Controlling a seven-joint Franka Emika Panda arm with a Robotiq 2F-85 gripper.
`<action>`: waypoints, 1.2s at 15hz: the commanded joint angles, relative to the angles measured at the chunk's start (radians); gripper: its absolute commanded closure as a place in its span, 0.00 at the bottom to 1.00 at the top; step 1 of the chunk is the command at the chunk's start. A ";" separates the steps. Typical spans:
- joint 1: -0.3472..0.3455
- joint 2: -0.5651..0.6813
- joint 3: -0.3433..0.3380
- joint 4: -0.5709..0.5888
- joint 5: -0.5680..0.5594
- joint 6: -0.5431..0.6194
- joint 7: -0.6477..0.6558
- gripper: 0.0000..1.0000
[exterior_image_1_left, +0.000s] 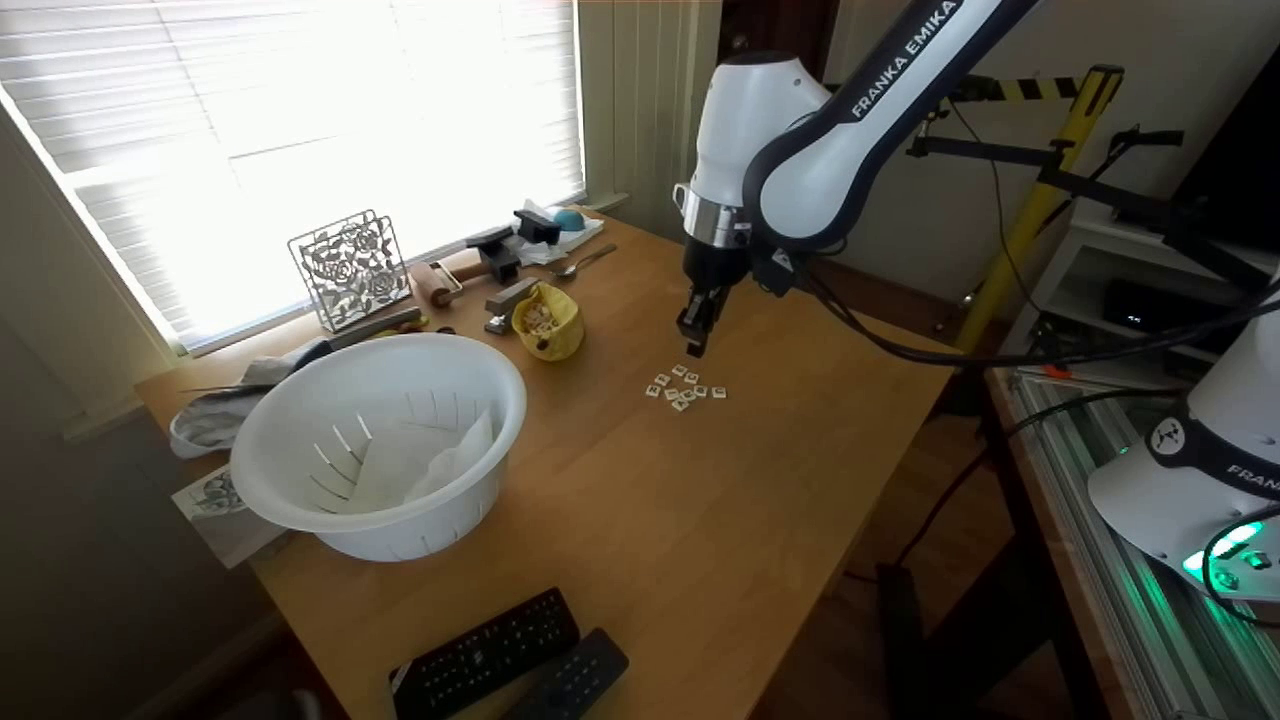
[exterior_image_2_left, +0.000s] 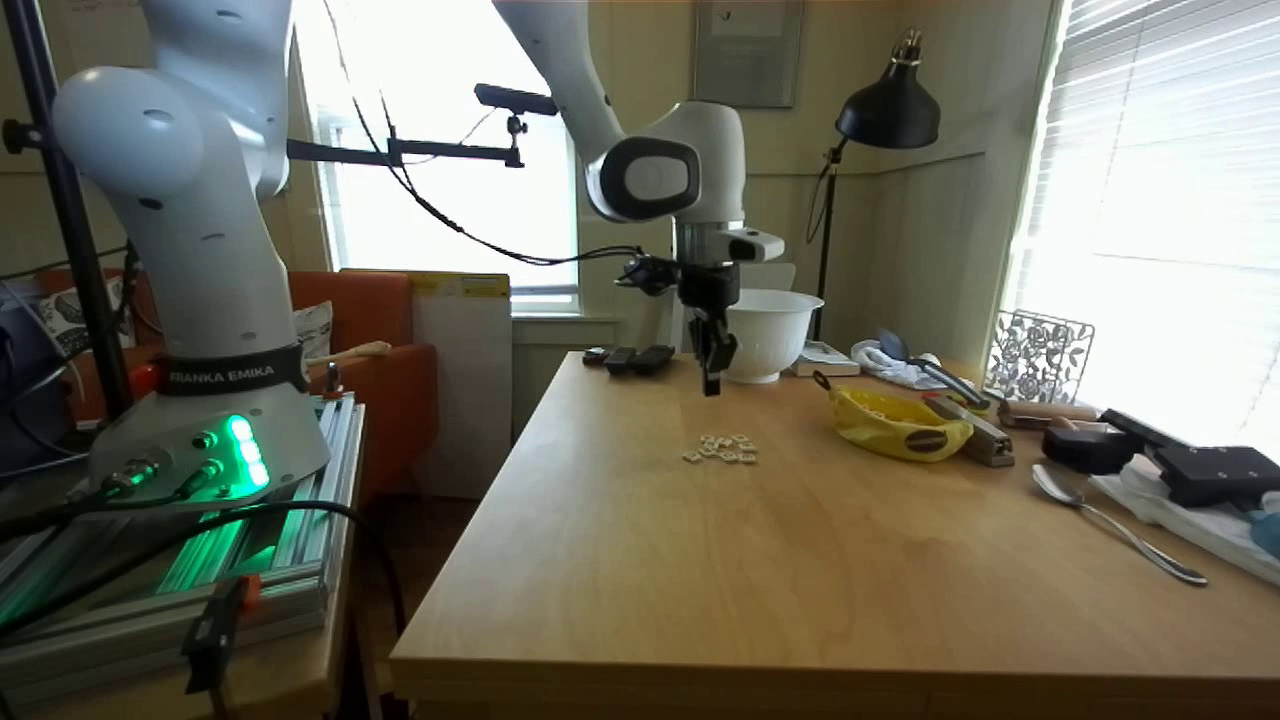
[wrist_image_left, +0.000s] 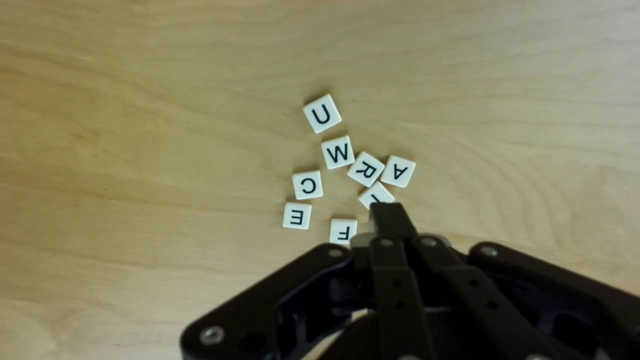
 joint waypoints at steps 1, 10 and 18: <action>0.004 -0.039 -0.007 -0.033 0.018 -0.025 -0.021 1.00; -0.003 0.008 -0.003 -0.023 0.028 0.005 -0.035 1.00; -0.015 0.081 -0.013 -0.019 0.022 0.074 -0.040 1.00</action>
